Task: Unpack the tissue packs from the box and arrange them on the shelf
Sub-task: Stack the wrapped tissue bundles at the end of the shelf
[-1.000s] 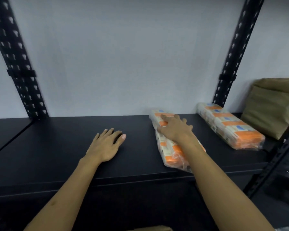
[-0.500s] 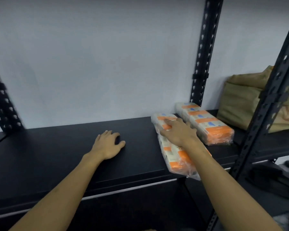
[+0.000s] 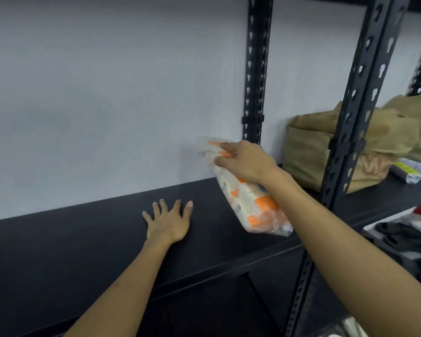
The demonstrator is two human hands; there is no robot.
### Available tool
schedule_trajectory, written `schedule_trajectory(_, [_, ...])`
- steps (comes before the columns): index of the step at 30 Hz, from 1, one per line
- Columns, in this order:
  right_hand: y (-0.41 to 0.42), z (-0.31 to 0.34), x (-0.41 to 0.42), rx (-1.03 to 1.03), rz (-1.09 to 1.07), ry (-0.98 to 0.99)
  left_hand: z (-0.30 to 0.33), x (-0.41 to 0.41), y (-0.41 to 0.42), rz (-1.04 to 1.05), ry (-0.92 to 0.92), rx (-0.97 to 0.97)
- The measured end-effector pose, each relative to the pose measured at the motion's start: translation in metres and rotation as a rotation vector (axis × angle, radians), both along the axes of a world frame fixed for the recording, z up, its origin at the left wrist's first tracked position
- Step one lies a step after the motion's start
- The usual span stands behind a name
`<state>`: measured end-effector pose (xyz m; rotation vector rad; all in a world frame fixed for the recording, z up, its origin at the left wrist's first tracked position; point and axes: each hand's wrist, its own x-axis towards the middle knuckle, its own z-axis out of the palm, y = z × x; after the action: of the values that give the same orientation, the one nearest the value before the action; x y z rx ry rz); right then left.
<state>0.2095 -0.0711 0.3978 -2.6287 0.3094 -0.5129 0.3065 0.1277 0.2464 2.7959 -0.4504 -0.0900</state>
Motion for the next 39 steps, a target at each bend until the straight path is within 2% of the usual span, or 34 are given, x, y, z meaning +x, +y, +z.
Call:
schedule_trajectory(6, [-0.054,0.014,0.039,-0.120,-0.120,0.137,0.001,-0.001,-0.005,0.011,-0.013,0.085])
schedule_trajectory(11, [-0.084,-0.014,0.071,-0.098,-0.127,0.243,-0.002,0.005,-0.008,0.019,-0.017,0.117])
schedule_trajectory(16, [-0.107,-0.034,0.101,-0.121,-0.090,0.260,-0.003,0.007,-0.008,0.022,-0.025,0.124])
schedule_trajectory(25, [-0.107,-0.032,0.096,-0.180,-0.064,0.286,-0.004,0.007,-0.007,0.021,-0.024,0.115])
schedule_trajectory(27, [-0.104,-0.033,0.099,-0.238,-0.065,0.335,-0.003,0.006,-0.008,0.025,-0.029,0.120])
schedule_trajectory(32, [-0.090,-0.018,0.100,-0.539,-0.143,0.525,-0.001,0.004,-0.008,0.021,-0.021,0.123])
schedule_trajectory(34, [-0.072,-0.009,0.097,-0.735,-0.175,0.492,0.000,0.004,-0.007,0.021,-0.019,0.121])
schedule_trajectory(35, [-0.060,-0.009,0.095,-0.797,-0.164,0.413,0.001,0.004,-0.007,0.022,-0.017,0.123])
schedule_trajectory(37, [-0.031,-0.021,0.089,-0.763,-0.057,0.216,0.001,0.004,-0.008,0.023,-0.014,0.128])
schedule_trajectory(39, [-0.007,-0.048,0.079,-0.630,0.081,0.117,0.000,0.004,-0.009,0.025,-0.019,0.130])
